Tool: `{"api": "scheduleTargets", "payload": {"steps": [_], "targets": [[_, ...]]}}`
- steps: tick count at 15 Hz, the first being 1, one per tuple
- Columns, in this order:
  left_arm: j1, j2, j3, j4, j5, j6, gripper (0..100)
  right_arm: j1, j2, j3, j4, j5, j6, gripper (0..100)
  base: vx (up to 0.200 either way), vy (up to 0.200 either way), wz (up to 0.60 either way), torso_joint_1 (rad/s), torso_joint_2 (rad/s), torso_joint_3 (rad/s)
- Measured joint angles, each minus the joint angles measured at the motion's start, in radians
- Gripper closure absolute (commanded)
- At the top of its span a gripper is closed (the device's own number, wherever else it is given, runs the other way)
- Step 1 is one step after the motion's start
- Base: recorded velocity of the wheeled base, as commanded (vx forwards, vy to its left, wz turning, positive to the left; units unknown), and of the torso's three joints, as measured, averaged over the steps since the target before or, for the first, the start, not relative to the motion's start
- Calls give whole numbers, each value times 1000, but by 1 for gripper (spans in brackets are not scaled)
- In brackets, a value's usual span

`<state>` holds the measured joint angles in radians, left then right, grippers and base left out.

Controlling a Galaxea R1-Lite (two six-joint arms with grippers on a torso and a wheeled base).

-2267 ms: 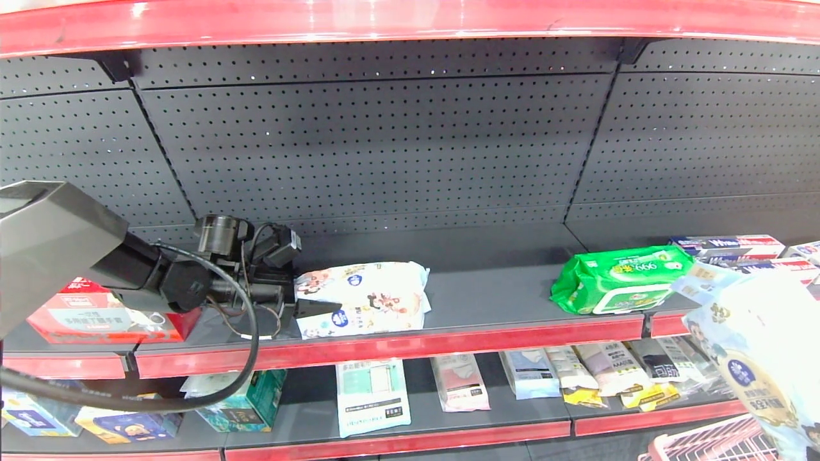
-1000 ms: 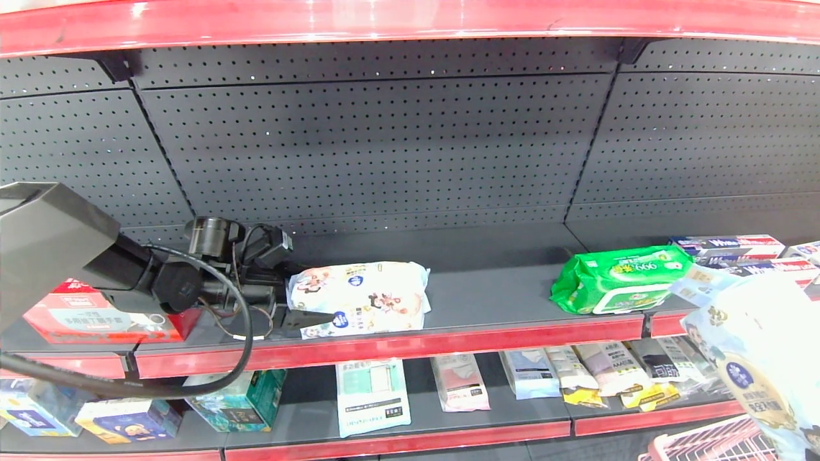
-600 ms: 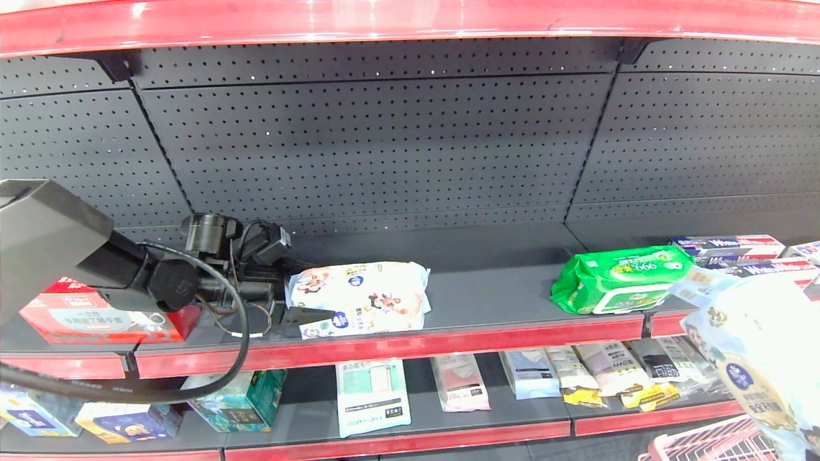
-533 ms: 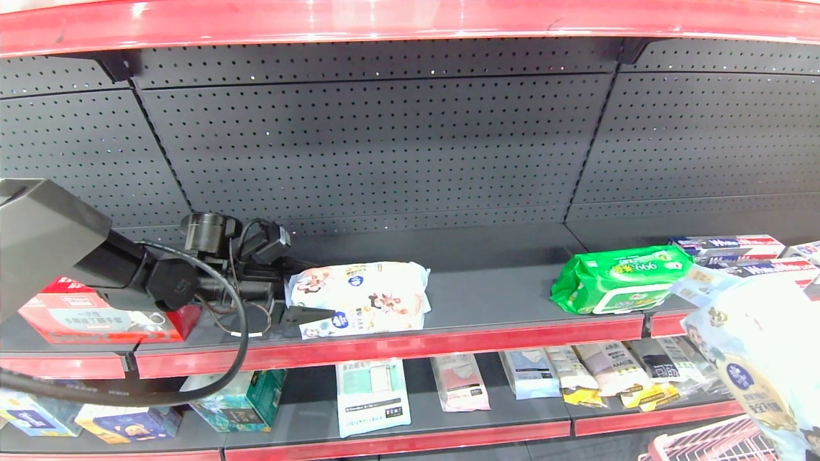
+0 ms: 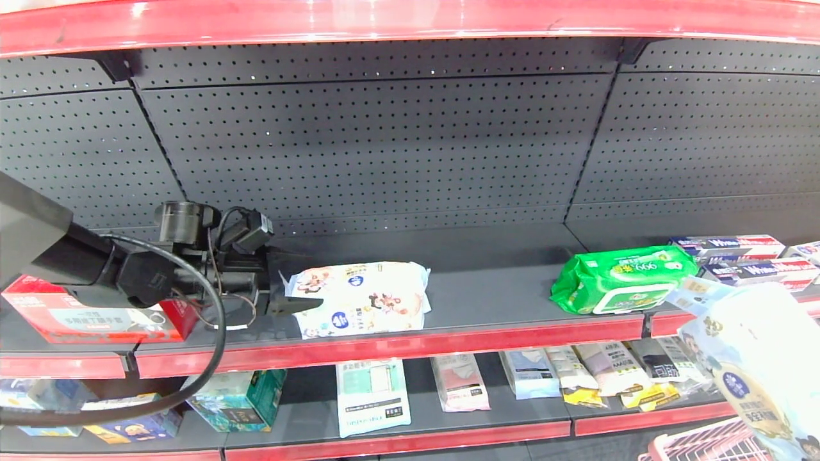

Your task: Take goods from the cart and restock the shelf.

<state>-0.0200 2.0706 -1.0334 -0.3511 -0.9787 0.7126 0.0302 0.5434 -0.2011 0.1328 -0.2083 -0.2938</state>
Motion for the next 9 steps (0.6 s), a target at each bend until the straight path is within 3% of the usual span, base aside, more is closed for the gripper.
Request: {"api": "scheduleTargets", "payload": {"steps": [3,5,9], "targets": [[4,-30,-10,-6,0,-24,0,0,-1,8,0,0,0,100,0,0,0,0,0,0],[8,-42,-11,-61,3,-49,0,0,-6,9,-1,2,0,100,0,0,0,0,0,0],[16,-58,-1,-143,93,-169,0,0,-10,4,0,9,0,100,0,0,0,0,0,0]]}}
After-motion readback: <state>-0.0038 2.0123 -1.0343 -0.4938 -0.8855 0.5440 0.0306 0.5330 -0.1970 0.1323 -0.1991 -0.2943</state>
